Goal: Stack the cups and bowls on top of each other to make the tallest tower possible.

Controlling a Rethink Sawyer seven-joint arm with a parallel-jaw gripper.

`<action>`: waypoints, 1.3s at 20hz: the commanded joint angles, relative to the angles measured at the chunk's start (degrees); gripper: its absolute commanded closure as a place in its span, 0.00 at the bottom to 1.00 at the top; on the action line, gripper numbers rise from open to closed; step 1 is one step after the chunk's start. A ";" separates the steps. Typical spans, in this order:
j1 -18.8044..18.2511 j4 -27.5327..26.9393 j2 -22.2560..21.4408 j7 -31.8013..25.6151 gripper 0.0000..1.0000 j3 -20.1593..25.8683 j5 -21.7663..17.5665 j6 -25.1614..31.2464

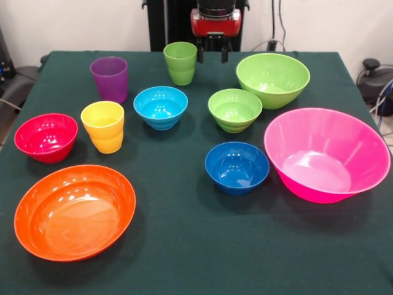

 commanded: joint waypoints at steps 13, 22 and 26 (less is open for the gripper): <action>0.89 -10.41 0.10 4.53 0.00 3.75 -0.37 8.47; 1.33 -12.33 -0.66 4.33 0.00 4.14 -0.29 11.37; 1.38 -12.04 -1.40 4.73 0.00 4.16 -0.39 12.13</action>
